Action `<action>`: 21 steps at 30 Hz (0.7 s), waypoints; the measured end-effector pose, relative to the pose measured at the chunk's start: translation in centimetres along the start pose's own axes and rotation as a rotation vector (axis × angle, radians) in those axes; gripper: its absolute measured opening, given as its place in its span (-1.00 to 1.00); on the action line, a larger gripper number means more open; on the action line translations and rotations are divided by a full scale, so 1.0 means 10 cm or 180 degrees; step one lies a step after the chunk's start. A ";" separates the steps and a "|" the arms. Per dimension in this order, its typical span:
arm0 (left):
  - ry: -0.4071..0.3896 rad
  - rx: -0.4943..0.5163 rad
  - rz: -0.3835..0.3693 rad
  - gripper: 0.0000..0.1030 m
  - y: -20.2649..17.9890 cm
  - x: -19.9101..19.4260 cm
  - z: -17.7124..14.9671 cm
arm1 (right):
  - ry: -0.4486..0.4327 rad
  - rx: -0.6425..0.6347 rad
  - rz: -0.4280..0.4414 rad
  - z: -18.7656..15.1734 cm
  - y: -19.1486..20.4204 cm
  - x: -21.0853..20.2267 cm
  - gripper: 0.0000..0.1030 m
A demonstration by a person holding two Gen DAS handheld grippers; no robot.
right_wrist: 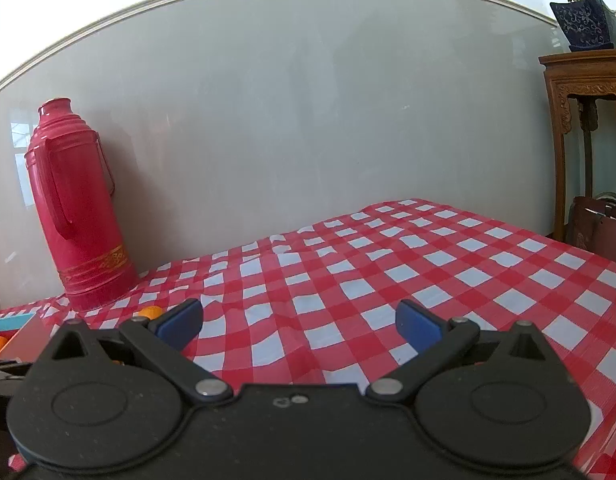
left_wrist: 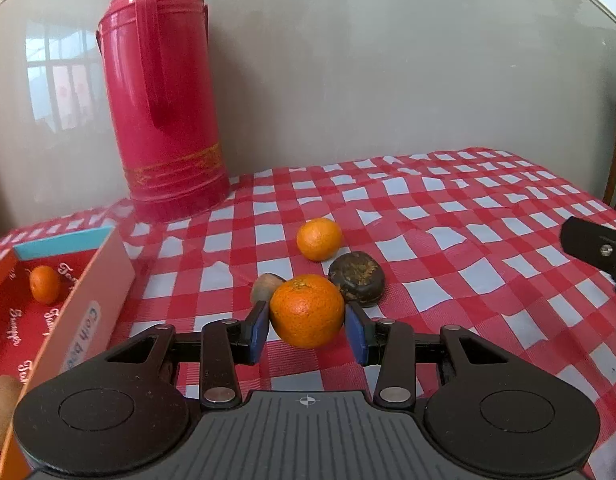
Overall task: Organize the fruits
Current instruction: 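Lift the held mandarin with the left gripper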
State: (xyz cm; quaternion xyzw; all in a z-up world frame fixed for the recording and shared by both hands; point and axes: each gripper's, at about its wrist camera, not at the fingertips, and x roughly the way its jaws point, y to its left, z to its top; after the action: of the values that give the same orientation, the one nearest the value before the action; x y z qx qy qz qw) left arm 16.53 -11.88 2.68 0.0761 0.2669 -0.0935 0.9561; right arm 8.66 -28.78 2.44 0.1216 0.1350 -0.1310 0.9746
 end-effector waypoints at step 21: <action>-0.0164 -0.0224 0.0919 -0.19 1.07 -0.45 -0.09 | 0.0111 -0.0297 0.0160 -0.14 0.34 0.03 0.89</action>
State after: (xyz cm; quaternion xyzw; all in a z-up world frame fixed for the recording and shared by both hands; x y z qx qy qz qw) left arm 14.69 -0.72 5.28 0.0777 0.2317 0.0524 0.9682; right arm 9.64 -25.26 1.70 0.0817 0.1549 -0.0979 0.9797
